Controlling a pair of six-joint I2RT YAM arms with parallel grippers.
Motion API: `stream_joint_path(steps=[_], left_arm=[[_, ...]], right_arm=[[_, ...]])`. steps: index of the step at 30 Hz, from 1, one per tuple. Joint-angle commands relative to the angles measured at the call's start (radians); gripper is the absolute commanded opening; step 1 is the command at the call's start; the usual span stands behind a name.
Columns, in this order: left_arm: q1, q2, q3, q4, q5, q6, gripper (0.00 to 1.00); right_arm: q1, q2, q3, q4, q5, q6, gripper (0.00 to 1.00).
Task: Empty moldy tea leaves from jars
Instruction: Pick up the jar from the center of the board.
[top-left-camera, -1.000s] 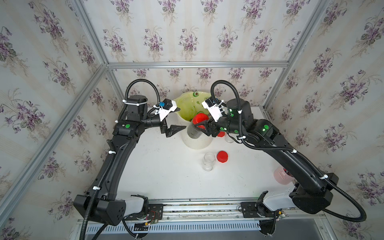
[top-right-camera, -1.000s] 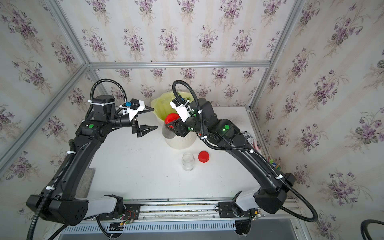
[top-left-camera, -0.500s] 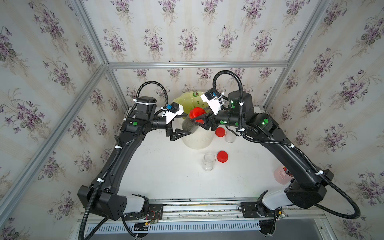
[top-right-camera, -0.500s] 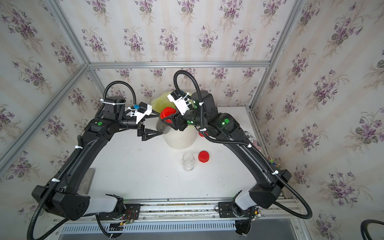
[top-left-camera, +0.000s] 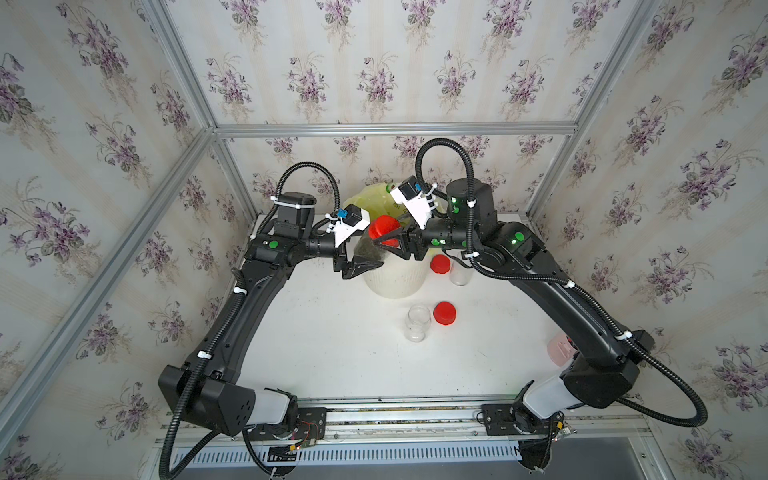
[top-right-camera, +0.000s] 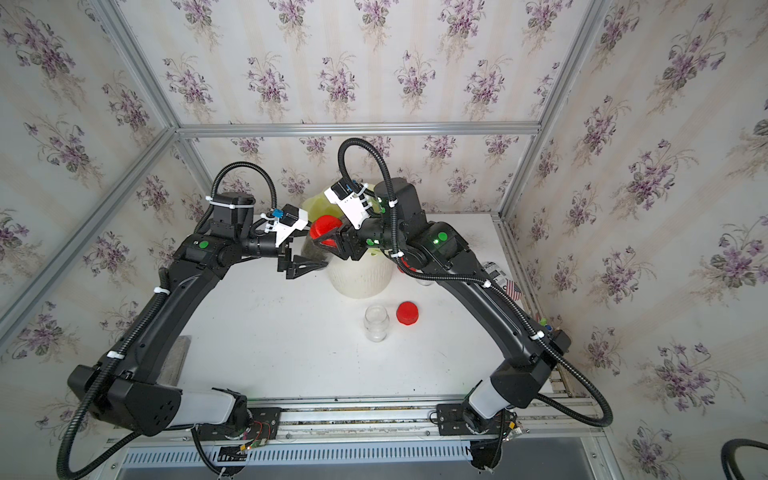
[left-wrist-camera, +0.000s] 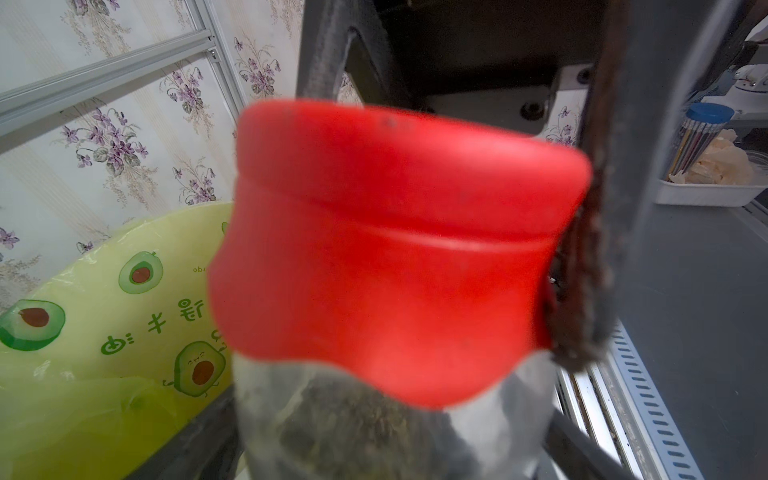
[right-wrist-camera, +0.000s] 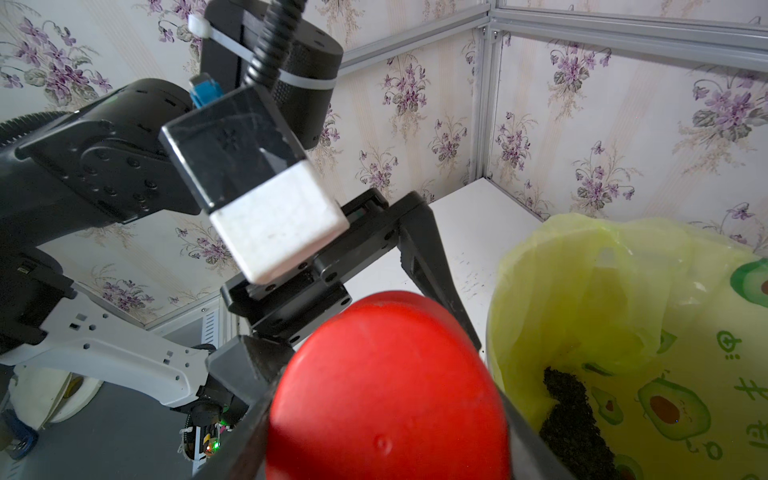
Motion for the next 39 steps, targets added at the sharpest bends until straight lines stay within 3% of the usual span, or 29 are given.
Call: stream_joint_path(steps=[1,7,20,23,30,33,39], left_arm=[[0.000,-0.001,0.003,-0.011,-0.003,0.020,0.89],[-0.003,-0.002,0.008,-0.012,-0.032,0.007,0.83],[-0.006,-0.009,0.005,-0.013,-0.058,0.004,0.80],[-0.007,-0.008,0.003,-0.012,-0.059,0.006,0.74],[-0.007,-0.008,0.008,-0.013,-0.063,0.002,0.70],[-0.007,-0.013,0.008,-0.014,-0.065,0.004,0.70],[-0.006,-0.012,0.005,-0.014,-0.062,0.006,0.70]], right_arm=[[-0.003,-0.007,-0.008,0.065,-0.021,-0.013,0.30],[-0.011,-0.020,-0.039,0.099,-0.029,-0.005,0.30],[-0.014,-0.035,-0.067,0.125,-0.034,-0.004,0.30],[-0.016,-0.047,-0.090,0.138,-0.037,0.001,0.31],[-0.017,-0.060,-0.120,0.162,-0.044,0.008,0.32],[-0.017,-0.058,-0.121,0.160,-0.043,0.007,0.36],[-0.017,-0.057,-0.119,0.152,-0.037,0.005,0.54]])
